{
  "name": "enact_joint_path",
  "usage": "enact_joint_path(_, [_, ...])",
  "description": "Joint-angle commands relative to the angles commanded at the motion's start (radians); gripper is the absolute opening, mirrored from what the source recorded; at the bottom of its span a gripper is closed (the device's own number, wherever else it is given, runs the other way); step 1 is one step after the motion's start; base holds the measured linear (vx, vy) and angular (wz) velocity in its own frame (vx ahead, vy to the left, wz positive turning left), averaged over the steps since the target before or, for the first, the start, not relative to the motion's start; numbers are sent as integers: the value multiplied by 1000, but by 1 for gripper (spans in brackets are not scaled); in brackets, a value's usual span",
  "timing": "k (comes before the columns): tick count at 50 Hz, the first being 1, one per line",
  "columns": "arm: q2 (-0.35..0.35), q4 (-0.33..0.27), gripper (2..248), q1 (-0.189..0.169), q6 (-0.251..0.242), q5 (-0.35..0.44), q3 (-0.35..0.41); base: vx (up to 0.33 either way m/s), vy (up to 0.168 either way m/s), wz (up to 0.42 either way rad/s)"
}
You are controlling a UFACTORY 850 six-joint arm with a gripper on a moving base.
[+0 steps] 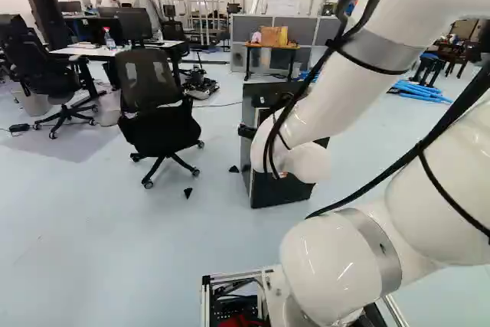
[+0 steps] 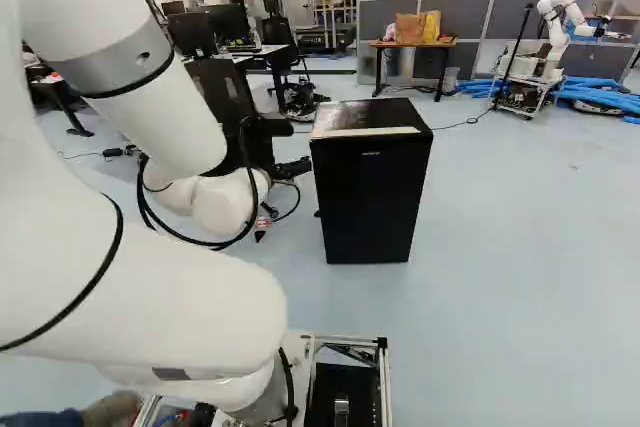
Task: Grab a drink from the fridge
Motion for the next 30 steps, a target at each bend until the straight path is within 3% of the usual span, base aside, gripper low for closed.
enact_joint_path(17, [-45, 56, 247, 38, 0, 0, -39, 0, 0, 0])
enact_joint_path(30, [-96, 136, 247, 68, 0, 0, -86, 0, 0, 0])
